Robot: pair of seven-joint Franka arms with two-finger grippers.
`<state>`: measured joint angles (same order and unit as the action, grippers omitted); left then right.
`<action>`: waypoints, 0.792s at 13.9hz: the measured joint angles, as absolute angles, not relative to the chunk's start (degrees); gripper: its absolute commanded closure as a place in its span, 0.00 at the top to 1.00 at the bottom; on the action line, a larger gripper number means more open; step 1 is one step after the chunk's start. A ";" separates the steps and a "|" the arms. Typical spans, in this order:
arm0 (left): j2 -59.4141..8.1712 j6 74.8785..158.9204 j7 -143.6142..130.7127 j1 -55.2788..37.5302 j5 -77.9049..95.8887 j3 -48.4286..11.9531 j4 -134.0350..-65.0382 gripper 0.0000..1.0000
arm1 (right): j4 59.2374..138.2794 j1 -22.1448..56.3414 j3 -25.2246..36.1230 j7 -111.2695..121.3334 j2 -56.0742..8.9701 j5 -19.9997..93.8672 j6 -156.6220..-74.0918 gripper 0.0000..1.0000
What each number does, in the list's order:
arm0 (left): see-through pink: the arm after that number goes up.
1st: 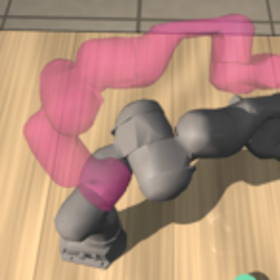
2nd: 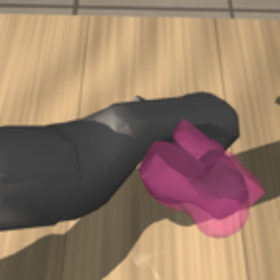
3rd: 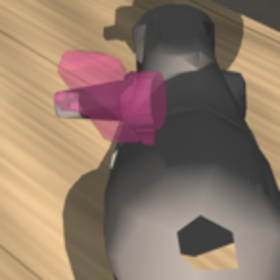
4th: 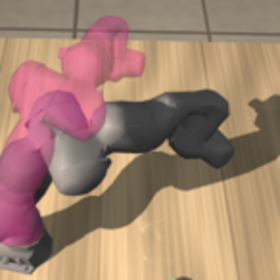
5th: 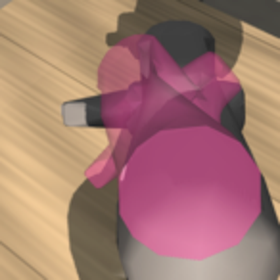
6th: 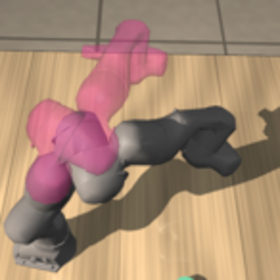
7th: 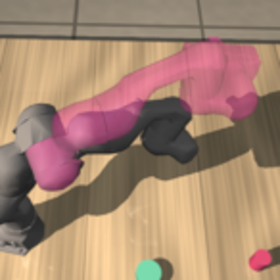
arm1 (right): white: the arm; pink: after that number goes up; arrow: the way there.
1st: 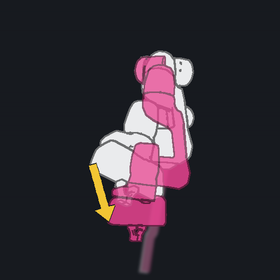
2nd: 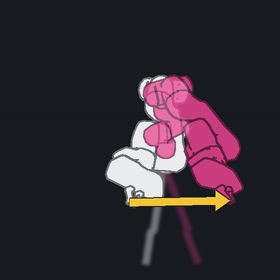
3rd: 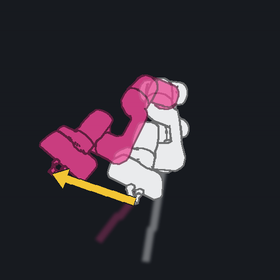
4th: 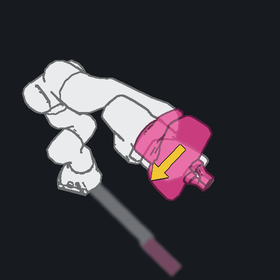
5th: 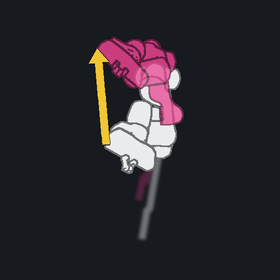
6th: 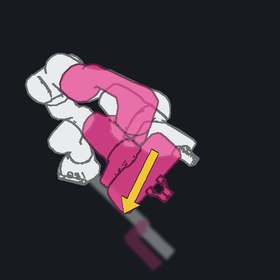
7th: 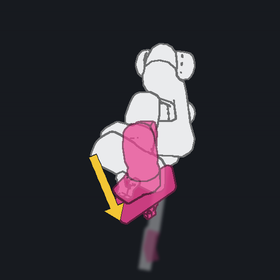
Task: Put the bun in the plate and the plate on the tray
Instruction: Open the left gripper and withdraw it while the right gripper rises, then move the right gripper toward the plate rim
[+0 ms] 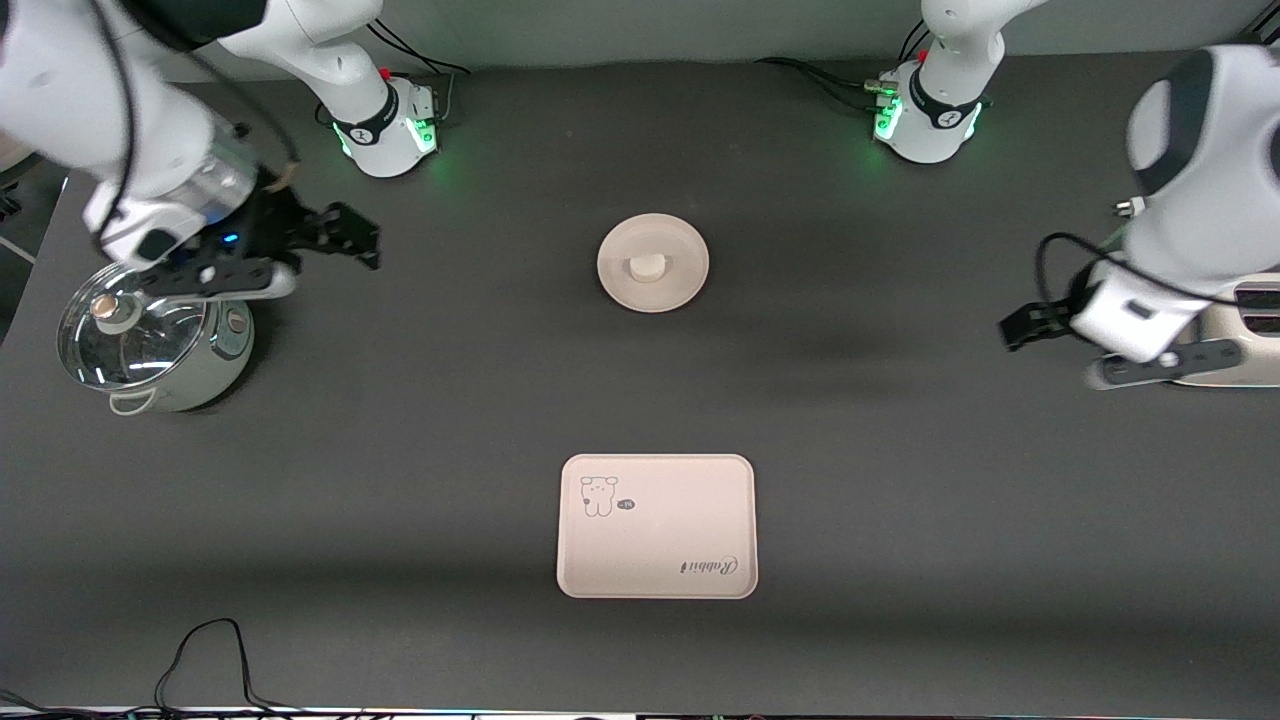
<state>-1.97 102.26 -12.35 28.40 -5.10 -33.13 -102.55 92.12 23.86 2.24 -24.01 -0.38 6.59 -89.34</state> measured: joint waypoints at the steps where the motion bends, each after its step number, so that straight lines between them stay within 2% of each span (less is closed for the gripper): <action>1: -1.41 101.19 -9.22 28.59 -4.96 -31.41 -101.64 1.00 | 92.29 26.81 2.18 -27.56 -0.28 6.62 -89.81 1.00; 5: -0.54 96.02 1.58 28.81 -0.82 -25.18 -97.27 1.00 | 95.22 37.63 1.97 -38.09 0.44 6.65 -94.46 1.00; 11: -0.53 94.10 3.53 28.63 -0.59 -24.57 -95.23 1.00 | 106.15 47.86 1.73 -43.93 6.63 9.51 -100.07 1.00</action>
